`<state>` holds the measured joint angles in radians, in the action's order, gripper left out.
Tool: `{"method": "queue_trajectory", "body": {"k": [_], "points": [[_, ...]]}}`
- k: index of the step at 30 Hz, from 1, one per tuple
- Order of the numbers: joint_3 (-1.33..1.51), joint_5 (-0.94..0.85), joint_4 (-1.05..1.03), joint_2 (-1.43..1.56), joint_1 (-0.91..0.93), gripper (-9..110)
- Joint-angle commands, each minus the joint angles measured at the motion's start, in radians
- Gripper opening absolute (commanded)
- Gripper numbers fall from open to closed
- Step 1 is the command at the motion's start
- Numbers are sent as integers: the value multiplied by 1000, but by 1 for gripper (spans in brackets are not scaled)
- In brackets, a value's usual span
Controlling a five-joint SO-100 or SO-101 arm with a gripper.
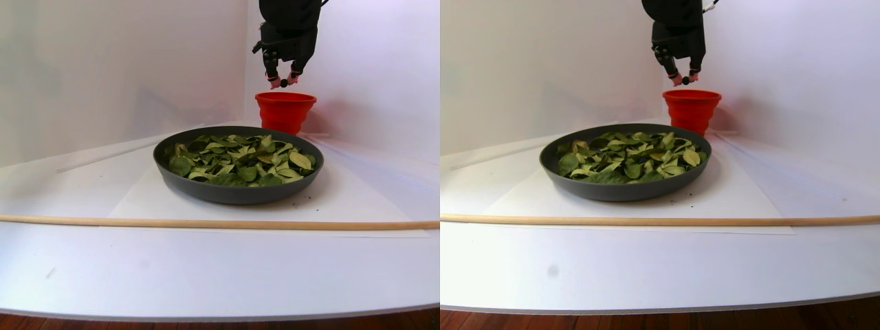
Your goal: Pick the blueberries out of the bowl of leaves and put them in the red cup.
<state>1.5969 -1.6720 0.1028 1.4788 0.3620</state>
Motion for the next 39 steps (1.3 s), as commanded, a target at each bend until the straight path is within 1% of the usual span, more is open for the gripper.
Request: {"method": "queue_trajectory", "body": {"k": [1, 29, 34, 39], "points": [[-95, 0, 12, 25, 37, 10], [-347, 6, 15, -193, 54, 11], [-339, 12, 15, -183, 55, 17], [-313, 14, 11, -141, 54, 18]]}}
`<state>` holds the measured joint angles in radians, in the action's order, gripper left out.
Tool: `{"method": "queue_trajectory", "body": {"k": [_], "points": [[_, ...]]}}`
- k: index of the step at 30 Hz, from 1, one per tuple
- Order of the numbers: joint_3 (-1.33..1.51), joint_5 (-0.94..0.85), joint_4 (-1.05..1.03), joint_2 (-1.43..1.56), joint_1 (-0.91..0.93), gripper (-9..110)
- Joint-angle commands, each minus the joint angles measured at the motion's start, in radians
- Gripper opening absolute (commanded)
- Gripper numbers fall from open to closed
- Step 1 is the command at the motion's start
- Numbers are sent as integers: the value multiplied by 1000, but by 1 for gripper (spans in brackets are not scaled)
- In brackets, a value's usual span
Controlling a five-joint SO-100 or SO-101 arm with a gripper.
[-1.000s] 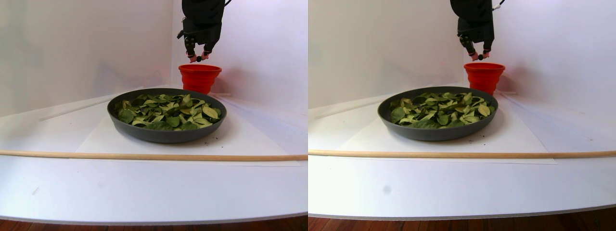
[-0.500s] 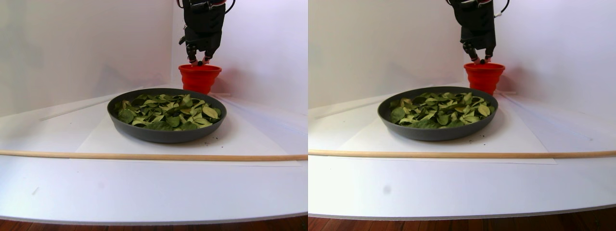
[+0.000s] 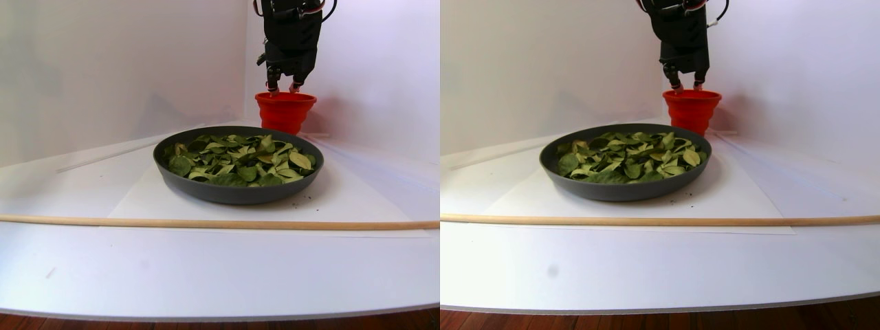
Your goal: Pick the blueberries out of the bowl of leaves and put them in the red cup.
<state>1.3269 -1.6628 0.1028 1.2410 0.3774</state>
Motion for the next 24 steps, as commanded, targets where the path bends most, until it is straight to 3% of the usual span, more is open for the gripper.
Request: {"method": "queue_trajectory", "body": {"k": [1, 24], "points": [[-32, 5, 9, 110, 37, 17], [230, -41, 3, 382, 9, 16]]}}
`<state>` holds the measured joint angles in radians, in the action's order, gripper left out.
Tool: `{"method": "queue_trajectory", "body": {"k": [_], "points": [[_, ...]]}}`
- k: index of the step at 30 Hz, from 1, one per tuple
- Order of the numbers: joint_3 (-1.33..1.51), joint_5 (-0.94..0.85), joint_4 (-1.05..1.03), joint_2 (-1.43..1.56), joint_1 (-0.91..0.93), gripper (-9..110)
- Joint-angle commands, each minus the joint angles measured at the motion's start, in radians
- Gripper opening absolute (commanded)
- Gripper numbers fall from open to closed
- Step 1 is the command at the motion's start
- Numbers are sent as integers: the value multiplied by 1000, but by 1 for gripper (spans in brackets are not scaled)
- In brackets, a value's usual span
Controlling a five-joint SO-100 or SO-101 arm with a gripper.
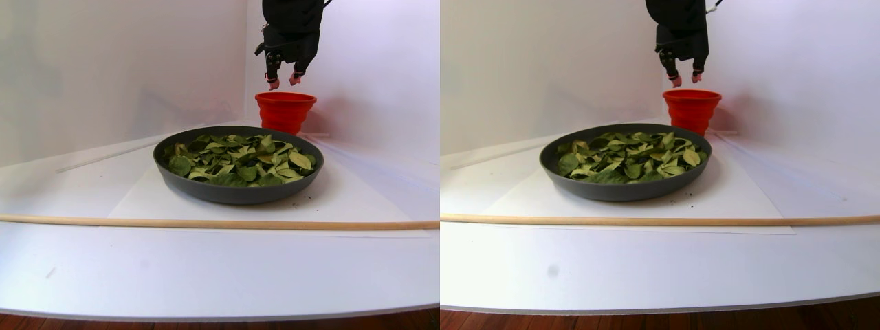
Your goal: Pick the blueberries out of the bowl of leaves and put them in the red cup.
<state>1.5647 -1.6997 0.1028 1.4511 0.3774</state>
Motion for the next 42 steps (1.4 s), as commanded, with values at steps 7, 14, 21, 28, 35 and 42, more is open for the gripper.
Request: {"method": "queue_trajectory", "body": {"k": [7, 14, 21, 28, 35, 42], "points": [[69, -3, -12, 222, 3, 16], [141, 9, -55, 278, -5, 16], [241, 12, -63, 341, -18, 16], [316, 21, -91, 385, -26, 16], [402, 28, -94, 425, -34, 15], [466, 29, -112, 454, -40, 15]]}}
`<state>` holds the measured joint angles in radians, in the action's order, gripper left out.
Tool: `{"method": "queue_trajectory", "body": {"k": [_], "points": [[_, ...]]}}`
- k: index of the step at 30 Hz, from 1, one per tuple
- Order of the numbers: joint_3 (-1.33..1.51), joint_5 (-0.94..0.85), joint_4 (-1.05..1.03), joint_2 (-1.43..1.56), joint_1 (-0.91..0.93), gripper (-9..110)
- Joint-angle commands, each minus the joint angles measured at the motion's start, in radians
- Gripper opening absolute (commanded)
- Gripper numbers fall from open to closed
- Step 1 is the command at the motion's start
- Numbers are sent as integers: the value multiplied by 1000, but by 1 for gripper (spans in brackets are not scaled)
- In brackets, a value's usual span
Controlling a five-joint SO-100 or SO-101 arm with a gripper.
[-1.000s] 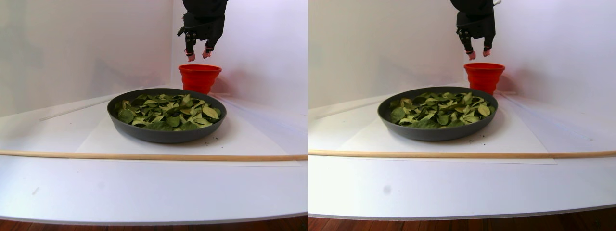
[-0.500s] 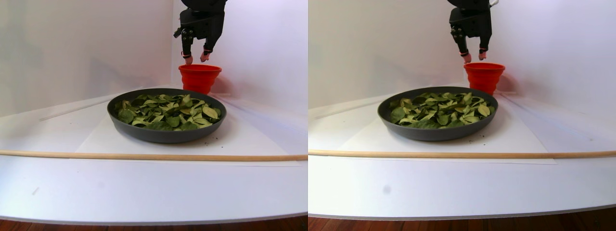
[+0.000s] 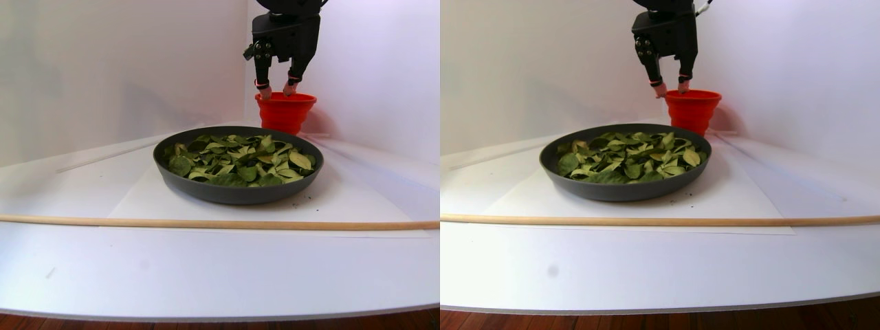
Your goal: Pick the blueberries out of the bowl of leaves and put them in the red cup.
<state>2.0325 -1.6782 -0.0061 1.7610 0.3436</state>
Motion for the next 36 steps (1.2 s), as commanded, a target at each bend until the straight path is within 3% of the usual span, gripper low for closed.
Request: {"method": "queue_trajectory", "body": {"k": [1, 36], "points": [[8, 9, -3, 147, -8, 15], [314, 18, -6, 169, -98, 15]]}}
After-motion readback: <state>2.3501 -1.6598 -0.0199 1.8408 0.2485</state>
